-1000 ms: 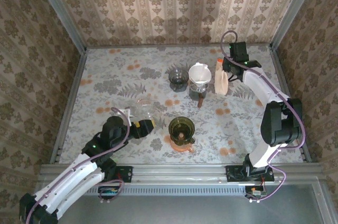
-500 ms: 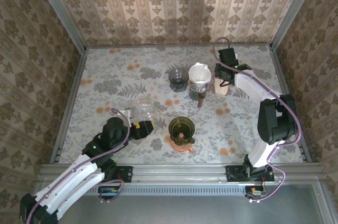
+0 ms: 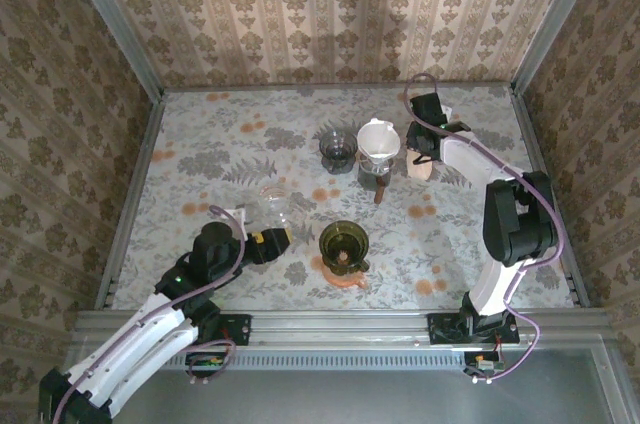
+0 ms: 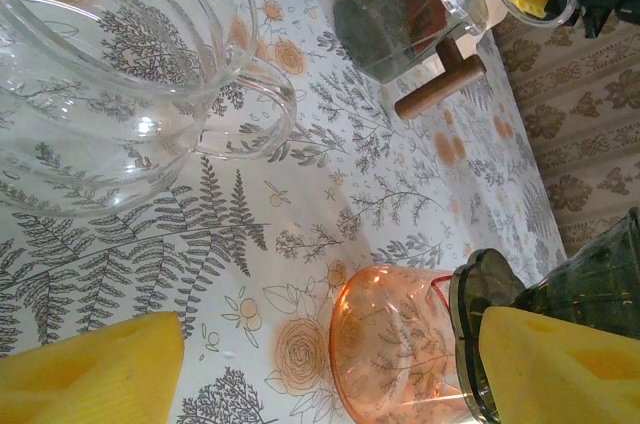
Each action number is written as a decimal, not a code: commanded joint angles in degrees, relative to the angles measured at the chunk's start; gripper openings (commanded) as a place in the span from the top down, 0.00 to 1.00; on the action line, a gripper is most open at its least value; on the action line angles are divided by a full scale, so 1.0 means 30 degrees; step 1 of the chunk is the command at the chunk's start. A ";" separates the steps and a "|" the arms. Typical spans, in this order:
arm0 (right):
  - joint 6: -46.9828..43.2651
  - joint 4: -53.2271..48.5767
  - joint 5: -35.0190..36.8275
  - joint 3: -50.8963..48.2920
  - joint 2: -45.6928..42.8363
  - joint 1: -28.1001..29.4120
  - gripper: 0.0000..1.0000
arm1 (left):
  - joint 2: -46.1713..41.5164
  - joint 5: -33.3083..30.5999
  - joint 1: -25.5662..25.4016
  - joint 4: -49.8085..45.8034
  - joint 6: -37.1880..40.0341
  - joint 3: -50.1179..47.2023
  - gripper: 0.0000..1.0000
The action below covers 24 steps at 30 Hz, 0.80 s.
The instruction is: Place the coffee filter in the dripper
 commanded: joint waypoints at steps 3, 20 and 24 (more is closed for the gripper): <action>0.0389 -0.0306 0.0823 0.0706 0.0497 0.0131 0.76 | -0.0189 0.0415 0.0232 0.0113 0.0057 -0.0202 0.21; -0.1383 0.0004 0.1557 0.0793 -0.0669 0.0702 1.00 | -0.0301 0.0591 0.0388 0.0114 -0.0038 -0.0200 0.21; -0.1477 -0.0306 0.1499 0.0697 -0.1379 0.0757 1.00 | -0.0300 0.0642 0.0413 0.0113 -0.0038 -0.0200 0.21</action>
